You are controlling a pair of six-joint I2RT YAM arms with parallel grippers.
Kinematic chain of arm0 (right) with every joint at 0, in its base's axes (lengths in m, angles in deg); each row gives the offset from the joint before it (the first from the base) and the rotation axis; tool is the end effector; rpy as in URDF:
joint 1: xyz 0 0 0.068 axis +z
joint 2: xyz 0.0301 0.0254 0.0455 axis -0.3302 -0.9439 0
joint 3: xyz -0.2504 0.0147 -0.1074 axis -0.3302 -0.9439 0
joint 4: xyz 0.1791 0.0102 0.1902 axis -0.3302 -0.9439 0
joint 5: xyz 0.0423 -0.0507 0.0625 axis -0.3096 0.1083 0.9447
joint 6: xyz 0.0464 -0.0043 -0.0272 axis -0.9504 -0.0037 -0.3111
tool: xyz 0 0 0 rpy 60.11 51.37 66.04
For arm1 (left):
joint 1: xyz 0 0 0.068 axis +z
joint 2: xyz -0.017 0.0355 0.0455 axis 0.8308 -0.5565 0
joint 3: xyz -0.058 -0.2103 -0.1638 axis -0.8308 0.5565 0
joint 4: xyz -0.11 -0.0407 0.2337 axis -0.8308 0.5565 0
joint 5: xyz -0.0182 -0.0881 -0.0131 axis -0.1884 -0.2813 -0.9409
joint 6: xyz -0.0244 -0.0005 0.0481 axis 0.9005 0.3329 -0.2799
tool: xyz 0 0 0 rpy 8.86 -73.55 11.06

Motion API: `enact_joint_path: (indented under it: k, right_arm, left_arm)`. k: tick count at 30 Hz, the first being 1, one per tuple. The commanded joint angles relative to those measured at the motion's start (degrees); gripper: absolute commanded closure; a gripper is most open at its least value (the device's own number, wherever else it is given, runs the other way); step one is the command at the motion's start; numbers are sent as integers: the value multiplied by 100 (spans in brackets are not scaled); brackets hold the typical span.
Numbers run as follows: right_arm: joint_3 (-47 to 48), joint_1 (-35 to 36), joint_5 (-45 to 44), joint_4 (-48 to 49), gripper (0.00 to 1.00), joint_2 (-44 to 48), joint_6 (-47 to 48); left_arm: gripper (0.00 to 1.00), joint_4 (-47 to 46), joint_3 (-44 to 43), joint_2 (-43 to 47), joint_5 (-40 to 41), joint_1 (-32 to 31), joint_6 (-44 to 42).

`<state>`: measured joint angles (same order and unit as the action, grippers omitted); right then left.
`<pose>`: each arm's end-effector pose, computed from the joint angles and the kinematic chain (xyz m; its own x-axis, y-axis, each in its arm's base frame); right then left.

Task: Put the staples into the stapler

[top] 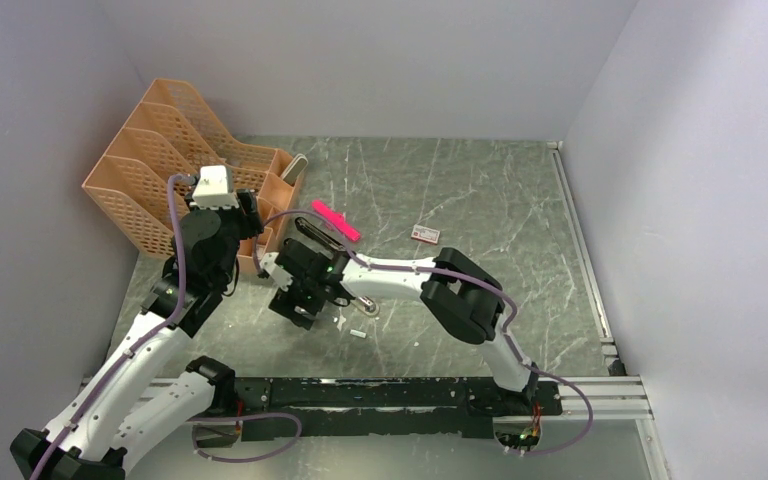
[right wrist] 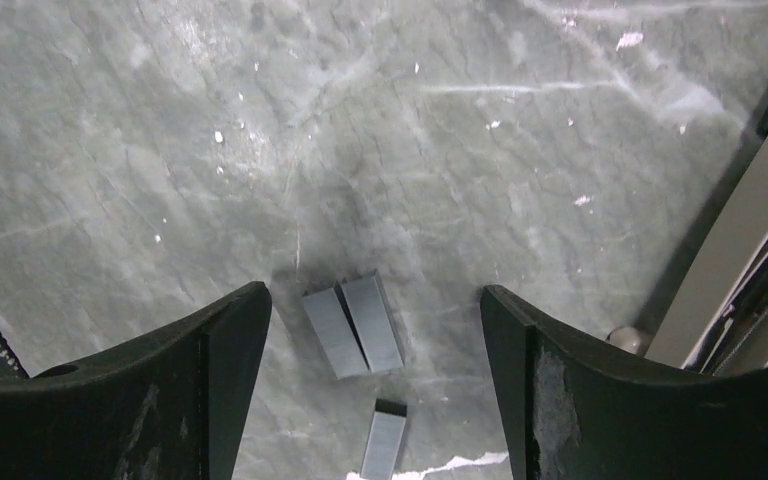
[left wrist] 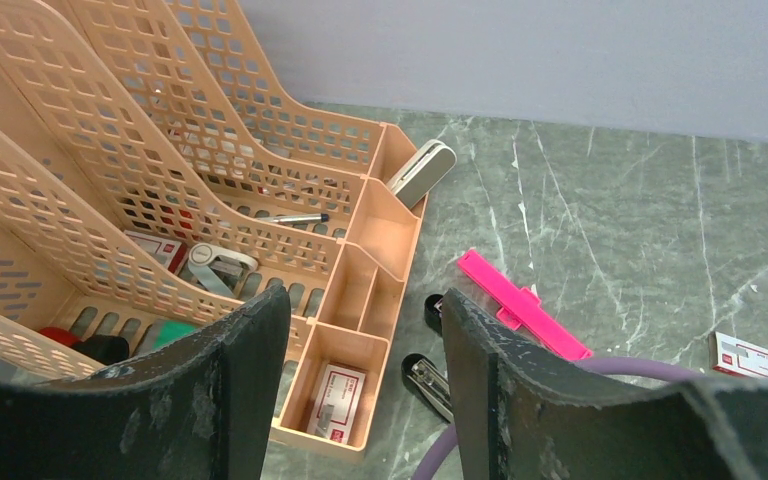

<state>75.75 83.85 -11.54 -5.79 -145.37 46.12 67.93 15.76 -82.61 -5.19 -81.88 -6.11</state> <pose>0.1912 0.4120 0.1589 -0.2731 -0.7806 -0.5622 -0.9535 0.2970 0.0508 0.1701 -0.0629 0.3466 -0.0869 -0.0922 -0.9919 -0.0689 0.9939 -0.0864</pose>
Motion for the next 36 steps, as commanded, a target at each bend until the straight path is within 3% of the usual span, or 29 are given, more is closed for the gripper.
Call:
enact_joint_path:
  k: [1,10,36]
  right_arm:
    - [255,-3,13,51,19,-232,-63]
    - [289,-12,-609,1,21,-370,-219]
    - [-285,-50,-586,-239,22,83,-64]
  left_arm:
    - [38,20,-147,30,-79,56,-3]
    - [38,17,-146,26,-89,56,-10]
    - [38,41,-161,22,-97,65,-11]
